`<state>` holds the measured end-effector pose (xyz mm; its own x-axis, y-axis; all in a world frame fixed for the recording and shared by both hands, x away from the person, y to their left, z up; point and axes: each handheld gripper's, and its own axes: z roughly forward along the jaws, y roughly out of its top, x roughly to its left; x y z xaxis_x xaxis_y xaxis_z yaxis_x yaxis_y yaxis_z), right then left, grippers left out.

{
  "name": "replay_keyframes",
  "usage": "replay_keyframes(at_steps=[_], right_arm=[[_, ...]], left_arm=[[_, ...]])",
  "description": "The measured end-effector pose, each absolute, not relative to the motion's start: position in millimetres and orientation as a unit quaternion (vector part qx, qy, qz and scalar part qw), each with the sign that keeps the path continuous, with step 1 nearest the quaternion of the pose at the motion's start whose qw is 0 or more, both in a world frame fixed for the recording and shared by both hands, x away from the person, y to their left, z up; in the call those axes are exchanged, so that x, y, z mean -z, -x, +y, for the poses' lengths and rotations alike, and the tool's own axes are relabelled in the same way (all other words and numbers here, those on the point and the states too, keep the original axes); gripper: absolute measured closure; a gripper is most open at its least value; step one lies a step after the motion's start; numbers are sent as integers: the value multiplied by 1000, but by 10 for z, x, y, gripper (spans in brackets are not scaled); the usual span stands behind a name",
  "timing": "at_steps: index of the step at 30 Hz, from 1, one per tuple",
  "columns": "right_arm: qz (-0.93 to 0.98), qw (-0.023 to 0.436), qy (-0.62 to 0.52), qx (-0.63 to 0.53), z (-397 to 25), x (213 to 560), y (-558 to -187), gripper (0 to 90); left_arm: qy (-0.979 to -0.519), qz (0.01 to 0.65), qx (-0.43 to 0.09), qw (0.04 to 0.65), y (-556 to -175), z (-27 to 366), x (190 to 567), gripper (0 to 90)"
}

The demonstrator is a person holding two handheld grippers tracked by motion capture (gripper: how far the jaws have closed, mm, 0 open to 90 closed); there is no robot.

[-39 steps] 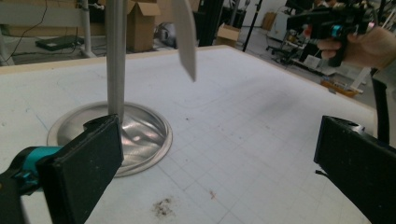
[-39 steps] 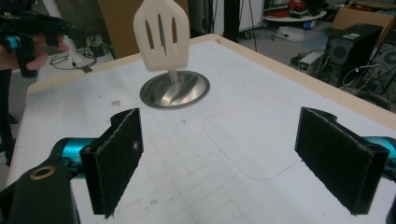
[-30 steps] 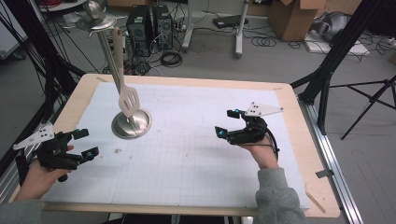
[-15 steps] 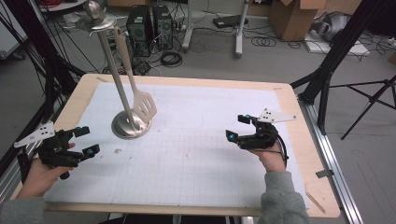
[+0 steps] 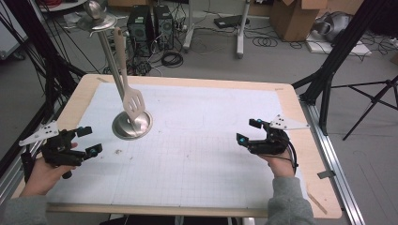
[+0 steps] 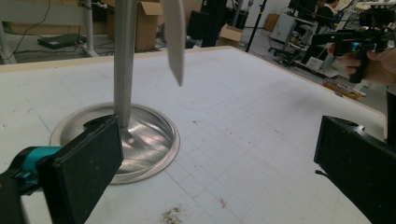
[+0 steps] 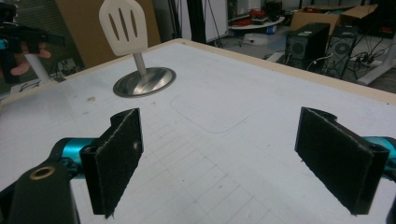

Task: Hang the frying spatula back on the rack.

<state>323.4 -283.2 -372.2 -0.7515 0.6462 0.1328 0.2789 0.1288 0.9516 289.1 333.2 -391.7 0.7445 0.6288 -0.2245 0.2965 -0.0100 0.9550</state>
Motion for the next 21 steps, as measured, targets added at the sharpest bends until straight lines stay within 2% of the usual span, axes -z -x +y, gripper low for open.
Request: replay_keyframes(at_steps=[21], right_arm=[[714, 187, -353, -575, -3158, 3843, -3105, 145]], left_arm=[[-698, 345, -146, 611, -2915, 3346, 3954, 18]])
